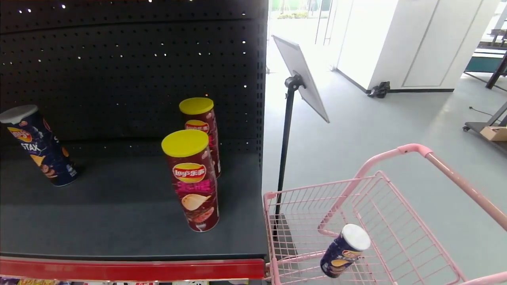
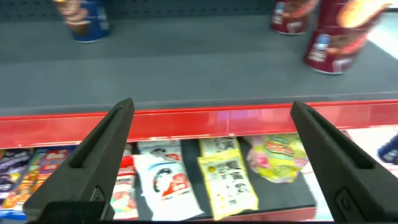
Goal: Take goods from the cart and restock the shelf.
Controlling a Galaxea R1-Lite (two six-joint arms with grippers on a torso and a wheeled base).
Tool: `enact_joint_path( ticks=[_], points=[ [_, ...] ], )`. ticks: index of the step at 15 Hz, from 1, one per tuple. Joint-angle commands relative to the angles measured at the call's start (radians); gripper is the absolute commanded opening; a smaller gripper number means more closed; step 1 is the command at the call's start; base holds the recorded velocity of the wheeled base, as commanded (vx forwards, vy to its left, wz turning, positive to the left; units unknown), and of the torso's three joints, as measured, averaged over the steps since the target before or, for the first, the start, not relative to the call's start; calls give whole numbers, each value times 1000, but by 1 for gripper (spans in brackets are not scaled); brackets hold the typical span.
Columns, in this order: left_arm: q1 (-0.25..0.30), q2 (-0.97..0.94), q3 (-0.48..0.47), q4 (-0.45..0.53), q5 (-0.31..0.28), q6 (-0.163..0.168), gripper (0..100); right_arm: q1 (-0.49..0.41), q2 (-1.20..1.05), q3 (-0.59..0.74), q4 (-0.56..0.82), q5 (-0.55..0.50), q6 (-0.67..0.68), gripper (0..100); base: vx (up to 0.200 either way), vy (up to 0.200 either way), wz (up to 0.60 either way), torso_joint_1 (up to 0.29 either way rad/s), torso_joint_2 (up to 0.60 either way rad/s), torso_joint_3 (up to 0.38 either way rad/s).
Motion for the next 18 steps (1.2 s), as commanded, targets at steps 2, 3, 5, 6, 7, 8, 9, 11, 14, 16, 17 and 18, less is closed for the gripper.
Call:
enact_joint_path(
  ticks=[2,3,5,6,7,8,9,11,14,16,17,18],
  points=[
    [0,0,0,0,0,-2,100,0,1,0,0,0,0,100,0,0,0,0,0,0],
    [0,0,0,0,0,-2,100,0,1,0,0,0,0,100,0,0,0,0,0,0],
    [0,0,0,0,0,-2,100,0,1,0,0,0,1,100,0,0,0,0,0,0],
    [0,0,0,0,0,-2,100,0,1,0,0,0,1,100,0,0,0,0,0,0],
    [0,0,0,0,0,-2,100,0,1,0,0,0,0,100,0,0,0,0,0,0],
    [0,0,0,0,0,-2,100,0,1,0,0,0,0,100,0,0,0,0,0,0],
    [0,0,0,0,0,-2,100,0,1,0,0,0,0,100,0,0,0,0,0,0],
    [0,0,0,0,0,-2,100,0,1,0,-2,0,3,100,0,0,0,0,0,0],
    [0,0,0,0,0,-2,100,0,1,0,-2,0,4,100,0,0,0,-124,289,154],
    [0,0,0,0,0,-2,100,0,1,0,-2,1,6,100,0,0,0,-139,339,183],
    [0,0,0,0,0,-2,100,0,1,0,-2,1,6,100,0,0,0,-163,359,198],
    [0,0,0,0,0,-2,100,0,1,0,-2,3,8,100,0,0,0,-159,344,188]
  ],
)
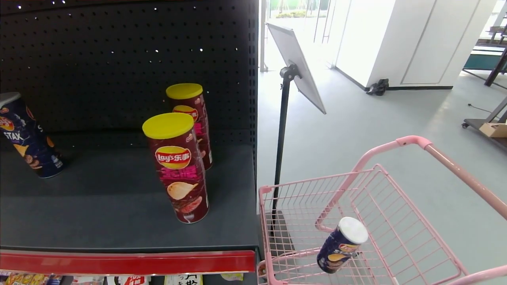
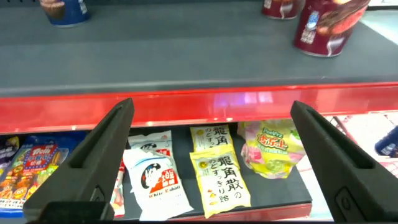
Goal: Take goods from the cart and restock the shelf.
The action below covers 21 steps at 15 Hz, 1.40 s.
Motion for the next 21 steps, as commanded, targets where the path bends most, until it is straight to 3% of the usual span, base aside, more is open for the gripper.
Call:
enact_joint_path(
  ticks=[1,14,18,21],
  points=[
    [0,0,0,0,0,-1,100,0,1,0,0,0,0,100,0,0,0,-159,383,212],
    [0,0,0,0,0,-1,100,0,1,0,0,-1,-6,100,0,0,0,-190,471,275],
    [0,0,0,0,0,-2,100,0,1,0,1,-1,-6,100,0,0,0,-61,177,107],
    [0,0,0,0,0,-2,100,0,1,0,1,-1,-6,100,-200,0,0,-4,25,14]
  ],
)
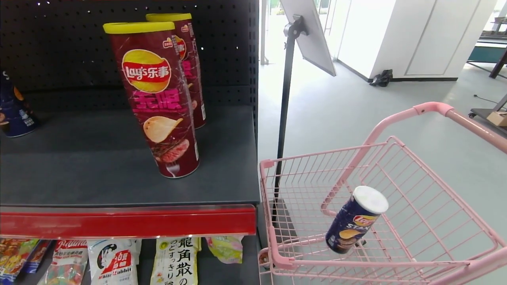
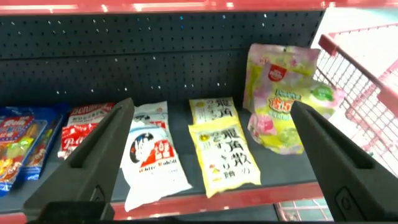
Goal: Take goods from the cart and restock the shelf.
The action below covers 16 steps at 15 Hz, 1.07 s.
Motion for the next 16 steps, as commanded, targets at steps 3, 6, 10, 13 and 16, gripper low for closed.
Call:
enact_joint_path(
  ticks=[3,6,10,13,16],
  points=[
    [0,0,0,0,0,0,100,0,1,0,0,0,0,100,-200,0,0,-6,7,5],
    [0,0,0,0,0,1,100,0,1,0,0,0,-1,100,0,0,0,0,0,0],
    [0,0,0,0,0,0,100,0,1,0,0,2,0,100,0,0,0,0,0,0],
    [0,0,0,0,0,0,100,5,29,-120,-33,42,-43,100,0,0,0,0,0,0],
    [0,0,0,0,0,1,100,55,391,-402,-49,94,10,100,0,0,0,0,0,0]
  ],
)
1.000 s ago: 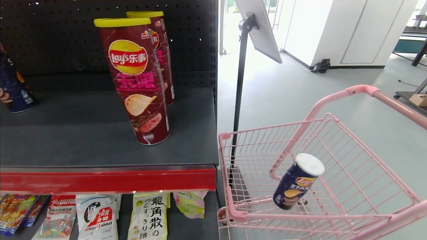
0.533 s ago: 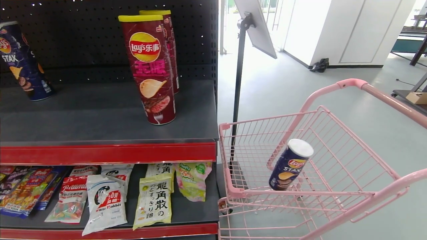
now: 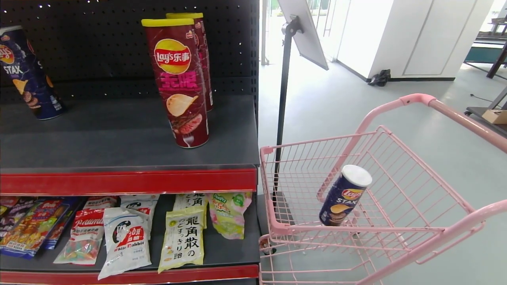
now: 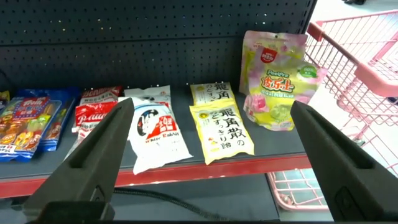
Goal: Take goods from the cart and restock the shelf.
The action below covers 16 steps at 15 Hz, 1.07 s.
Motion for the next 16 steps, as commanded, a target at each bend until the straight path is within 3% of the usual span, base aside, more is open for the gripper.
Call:
enact_joint_path(
  ticks=[1,3,5,6,8,11,16],
  points=[
    [0,0,0,0,0,0,100,75,434,-307,-28,38,47,100,0,0,0,0,0,0],
    [0,0,0,0,0,-1,100,96,647,-372,-54,55,74,100,0,0,0,0,0,0],
    [0,0,0,0,0,-1,100,56,897,-422,-278,113,97,100,0,0,0,0,0,0],
    [0,0,0,0,0,-1,100,-14,1076,-451,-485,187,91,100,0,0,0,0,0,0],
    [0,0,0,0,0,-1,100,-172,1328,-461,-783,463,2,100,0,0,0,0,0,0],
    [0,0,0,0,0,0,100,-289,1487,-448,-803,799,-211,100,0,0,0,0,0,0],
    [0,0,0,0,0,-1,100,-315,1699,-450,-786,954,-360,100,0,0,0,0,0,0]
  ],
)
